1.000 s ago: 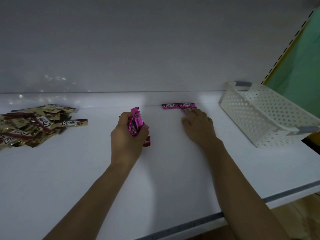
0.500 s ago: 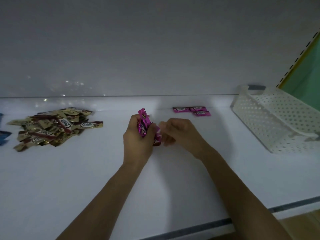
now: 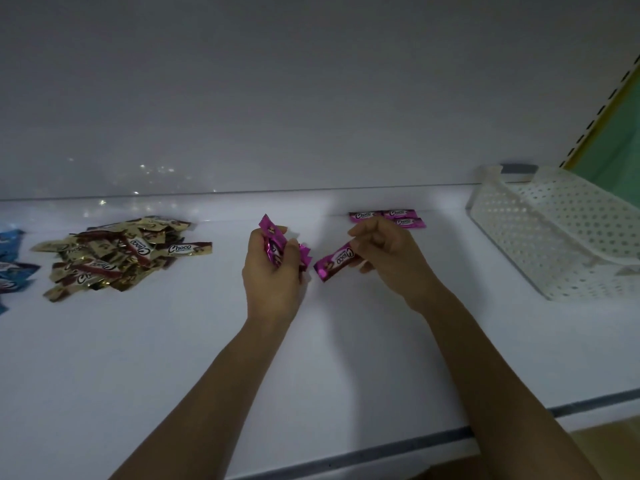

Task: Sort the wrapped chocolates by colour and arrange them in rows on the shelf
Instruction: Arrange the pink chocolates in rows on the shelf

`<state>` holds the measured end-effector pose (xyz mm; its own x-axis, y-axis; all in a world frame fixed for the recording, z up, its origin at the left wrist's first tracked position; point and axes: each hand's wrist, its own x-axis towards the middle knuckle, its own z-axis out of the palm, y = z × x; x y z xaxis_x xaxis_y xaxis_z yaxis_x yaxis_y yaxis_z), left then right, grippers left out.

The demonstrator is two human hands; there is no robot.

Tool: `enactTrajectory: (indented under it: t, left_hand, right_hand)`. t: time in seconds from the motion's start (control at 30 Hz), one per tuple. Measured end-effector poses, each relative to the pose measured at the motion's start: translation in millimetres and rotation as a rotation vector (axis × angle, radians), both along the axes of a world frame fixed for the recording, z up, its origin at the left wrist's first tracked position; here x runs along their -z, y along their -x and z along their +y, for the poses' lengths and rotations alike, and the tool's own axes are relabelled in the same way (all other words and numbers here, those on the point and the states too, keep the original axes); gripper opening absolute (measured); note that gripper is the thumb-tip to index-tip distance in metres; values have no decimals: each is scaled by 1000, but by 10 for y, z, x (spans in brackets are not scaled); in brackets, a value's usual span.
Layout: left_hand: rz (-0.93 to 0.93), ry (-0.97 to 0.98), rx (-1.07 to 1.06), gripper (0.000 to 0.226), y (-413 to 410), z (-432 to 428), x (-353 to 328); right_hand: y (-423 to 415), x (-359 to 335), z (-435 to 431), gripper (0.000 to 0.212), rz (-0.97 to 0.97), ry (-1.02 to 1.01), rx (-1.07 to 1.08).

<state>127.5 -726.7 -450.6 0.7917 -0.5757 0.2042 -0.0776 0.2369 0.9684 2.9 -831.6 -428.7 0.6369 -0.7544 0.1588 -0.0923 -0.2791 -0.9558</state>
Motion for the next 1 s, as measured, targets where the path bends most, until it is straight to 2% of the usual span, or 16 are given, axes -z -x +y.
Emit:
enactTrajectory:
  t: [0.13, 0.37, 0.57, 0.67, 0.73, 0.83, 0.9, 1.0]
  left_hand:
    - [-42, -11, 4, 16, 41, 26, -33]
    - [-7, 6, 25, 24, 76, 26, -50]
    - [-24, -29, 41, 23, 29, 11, 10]
    - [-47, -48, 34, 23, 17, 6, 23]
    - [-64, -56, 26, 22, 17, 7, 25]
    - [-83, -53, 14, 23, 21, 4, 26]
    - [-95, -55, 12, 24, 21, 1, 31]
    - [-100, -57, 14, 25, 15, 1, 40]
  right_hand:
    - [-7, 57, -42, 22, -25, 17, 86]
    - [30, 129, -136, 20, -35, 14, 268]
    - [41, 243, -192, 17, 230, 364, 368]
    - [45, 252, -160, 20, 419, 629, 452]
    - [17, 241, -97, 32, 578, 781, 425]
    - [-117, 278, 11, 53, 832, 886, 308]
    - [-168, 298, 35, 47, 829, 905, 284]
    - [-104, 278, 1, 16, 615, 776, 247]
